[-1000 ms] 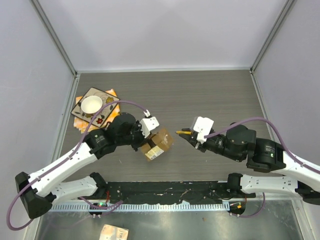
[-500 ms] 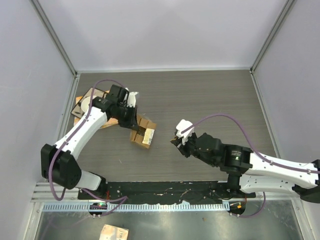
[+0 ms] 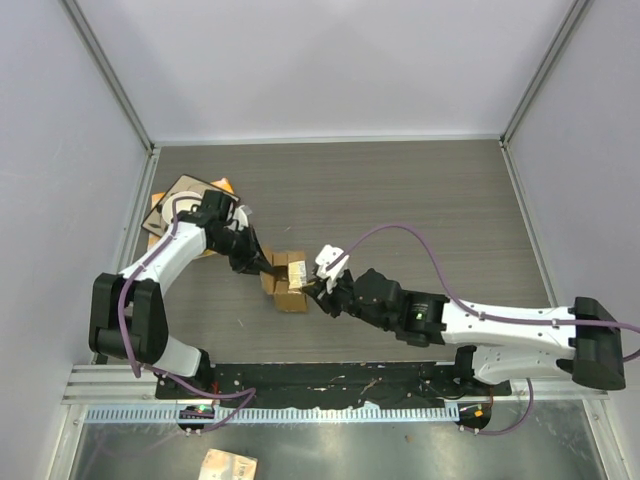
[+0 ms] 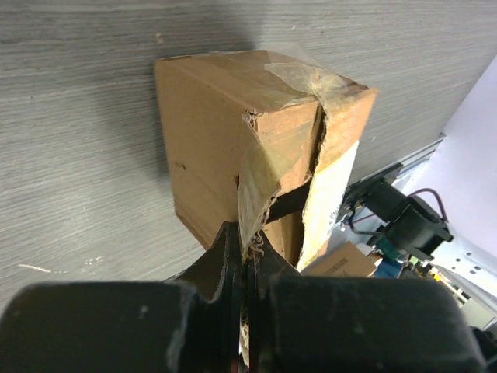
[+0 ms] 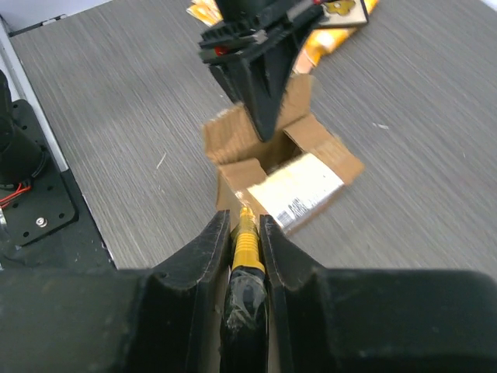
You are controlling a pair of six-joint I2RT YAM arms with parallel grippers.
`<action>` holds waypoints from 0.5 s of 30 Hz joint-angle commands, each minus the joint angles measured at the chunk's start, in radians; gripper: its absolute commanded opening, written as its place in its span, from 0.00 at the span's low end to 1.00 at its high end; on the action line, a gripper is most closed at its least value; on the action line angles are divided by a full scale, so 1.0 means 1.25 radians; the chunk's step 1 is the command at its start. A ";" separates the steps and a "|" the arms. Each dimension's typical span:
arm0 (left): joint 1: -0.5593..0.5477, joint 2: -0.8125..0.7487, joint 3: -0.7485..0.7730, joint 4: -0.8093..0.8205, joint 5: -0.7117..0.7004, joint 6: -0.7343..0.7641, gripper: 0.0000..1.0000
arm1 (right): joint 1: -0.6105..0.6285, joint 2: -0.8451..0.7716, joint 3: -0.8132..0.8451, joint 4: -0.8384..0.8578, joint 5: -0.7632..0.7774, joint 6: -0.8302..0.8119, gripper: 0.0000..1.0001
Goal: Unpack the express box
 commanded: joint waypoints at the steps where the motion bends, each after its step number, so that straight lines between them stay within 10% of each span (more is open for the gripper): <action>1: 0.013 -0.006 0.005 0.085 0.061 -0.056 0.00 | -0.002 0.065 0.042 0.165 -0.046 -0.088 0.01; 15: 0.014 0.029 -0.012 0.122 0.105 -0.070 0.00 | 0.029 0.162 0.093 0.215 -0.004 -0.269 0.01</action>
